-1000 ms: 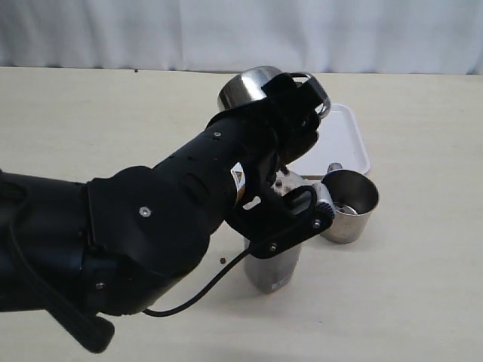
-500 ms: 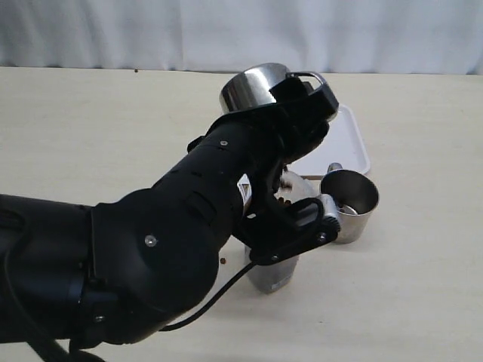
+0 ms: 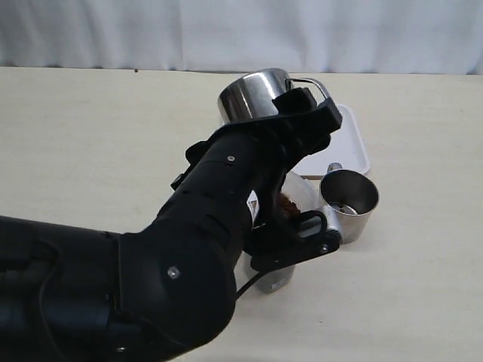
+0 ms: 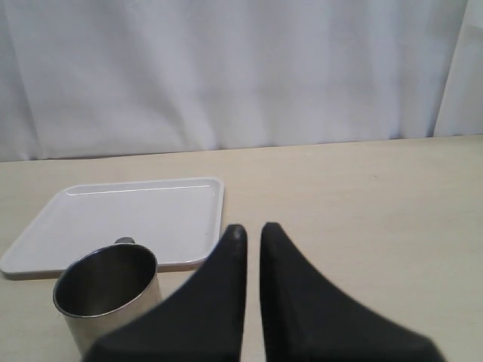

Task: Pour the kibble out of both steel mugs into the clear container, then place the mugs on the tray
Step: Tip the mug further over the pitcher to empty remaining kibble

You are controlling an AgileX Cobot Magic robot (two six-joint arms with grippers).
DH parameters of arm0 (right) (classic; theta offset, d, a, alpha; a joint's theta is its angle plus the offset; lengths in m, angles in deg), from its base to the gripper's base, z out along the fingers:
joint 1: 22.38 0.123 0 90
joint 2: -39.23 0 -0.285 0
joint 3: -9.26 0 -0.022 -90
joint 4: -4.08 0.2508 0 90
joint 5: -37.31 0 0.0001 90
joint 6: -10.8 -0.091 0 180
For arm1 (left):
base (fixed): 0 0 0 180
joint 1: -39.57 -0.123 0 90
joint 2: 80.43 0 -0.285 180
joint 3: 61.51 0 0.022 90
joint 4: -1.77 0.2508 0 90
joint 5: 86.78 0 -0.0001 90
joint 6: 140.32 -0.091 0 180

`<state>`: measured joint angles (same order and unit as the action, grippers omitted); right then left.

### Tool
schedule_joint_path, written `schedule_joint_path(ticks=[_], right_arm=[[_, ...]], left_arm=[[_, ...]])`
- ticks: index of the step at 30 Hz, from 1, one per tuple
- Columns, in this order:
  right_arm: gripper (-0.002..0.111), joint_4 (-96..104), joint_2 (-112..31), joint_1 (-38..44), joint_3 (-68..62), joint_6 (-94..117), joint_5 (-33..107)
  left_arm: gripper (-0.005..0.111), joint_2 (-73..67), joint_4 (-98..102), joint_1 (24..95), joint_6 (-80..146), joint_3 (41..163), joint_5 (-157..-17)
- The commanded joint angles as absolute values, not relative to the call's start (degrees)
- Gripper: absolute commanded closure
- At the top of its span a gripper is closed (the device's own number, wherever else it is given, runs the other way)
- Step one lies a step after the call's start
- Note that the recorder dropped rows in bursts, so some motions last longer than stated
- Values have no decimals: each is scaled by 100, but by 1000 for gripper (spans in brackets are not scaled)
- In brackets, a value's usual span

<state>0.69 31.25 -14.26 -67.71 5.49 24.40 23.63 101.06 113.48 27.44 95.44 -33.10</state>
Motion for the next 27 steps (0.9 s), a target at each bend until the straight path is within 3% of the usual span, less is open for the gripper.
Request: schedule_joint_path(ticks=[1, 27], right_arm=[[103, 22, 3145, -1453, -6796, 557, 2417], [103, 22, 3145, -1453, -6796, 557, 2417]], left_arm=[[107, 2388, 10171, 11425, 2724, 9528, -3126], [107, 2970, 10171, 11926, 2724, 9528, -1789]])
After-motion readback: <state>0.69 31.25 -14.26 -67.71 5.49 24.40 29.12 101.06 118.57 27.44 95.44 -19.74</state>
